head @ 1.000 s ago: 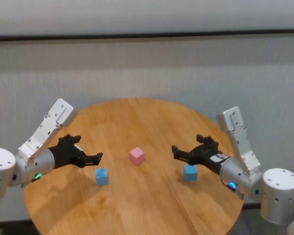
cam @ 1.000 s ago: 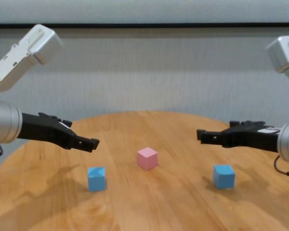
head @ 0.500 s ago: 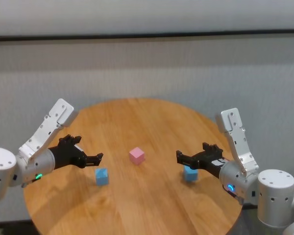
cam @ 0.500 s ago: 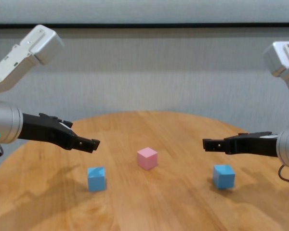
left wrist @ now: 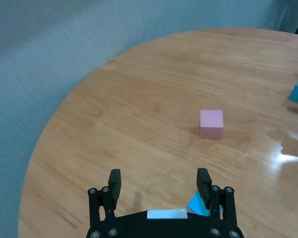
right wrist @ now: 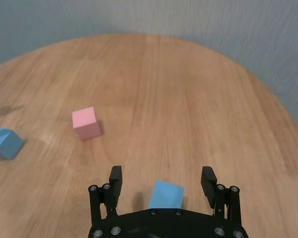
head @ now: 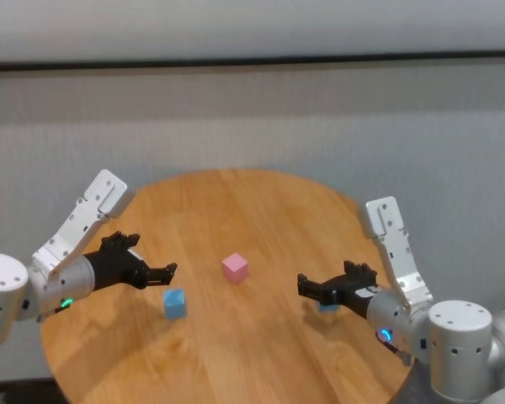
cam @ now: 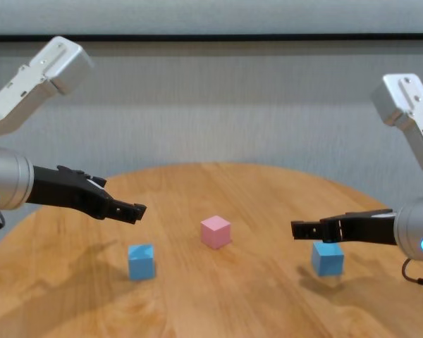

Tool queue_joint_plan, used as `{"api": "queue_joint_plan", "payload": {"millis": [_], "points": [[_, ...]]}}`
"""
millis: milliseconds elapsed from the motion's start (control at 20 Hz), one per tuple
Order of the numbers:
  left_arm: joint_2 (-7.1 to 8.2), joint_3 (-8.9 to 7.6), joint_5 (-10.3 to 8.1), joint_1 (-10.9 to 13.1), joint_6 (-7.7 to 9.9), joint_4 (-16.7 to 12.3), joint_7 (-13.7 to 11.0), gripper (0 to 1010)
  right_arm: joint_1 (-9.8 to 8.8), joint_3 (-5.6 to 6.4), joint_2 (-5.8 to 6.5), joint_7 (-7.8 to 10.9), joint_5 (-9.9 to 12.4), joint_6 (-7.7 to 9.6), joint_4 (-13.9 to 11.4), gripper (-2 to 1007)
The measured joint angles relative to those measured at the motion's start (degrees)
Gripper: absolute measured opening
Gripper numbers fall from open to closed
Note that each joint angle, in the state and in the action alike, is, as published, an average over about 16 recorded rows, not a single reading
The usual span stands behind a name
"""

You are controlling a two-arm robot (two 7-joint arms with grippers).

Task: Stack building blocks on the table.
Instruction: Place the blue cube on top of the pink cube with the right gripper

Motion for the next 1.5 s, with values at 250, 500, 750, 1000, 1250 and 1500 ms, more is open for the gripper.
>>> {"api": "queue_joint_plan", "payload": {"millis": [250,500,750,1000,1250,1500], "points": [[0.00,0.02,0.00,-0.02,0.03,0.00,0.00,1001,-0.39,0.22,-0.95,-0.97,-0.92,1.33,0.24,1000],[0.00,0.04,0.00,-0.03,0.06,0.00,0.00,1001,-0.39,0.58,-1.68,-1.54,-1.74,1.85,1.05,1001],[0.00,0.06,0.00,-0.04,0.08,0.00,0.00,1001,-0.19,0.92,-2.23,-1.74,-2.51,1.85,2.03,1001],[0.00,0.07,0.00,-0.04,0.09,0.00,0.00,1001,0.18,1.19,-2.70,-1.61,-3.19,1.62,3.09,1000],[0.00,0.07,0.00,-0.04,0.10,0.00,0.00,1001,0.57,1.35,-3.16,-1.23,-3.81,1.35,4.10,1001],[0.00,0.07,0.00,-0.04,0.10,0.00,0.00,1001,0.86,1.47,-3.54,-0.92,-4.49,1.23,4.87,1000]]}}
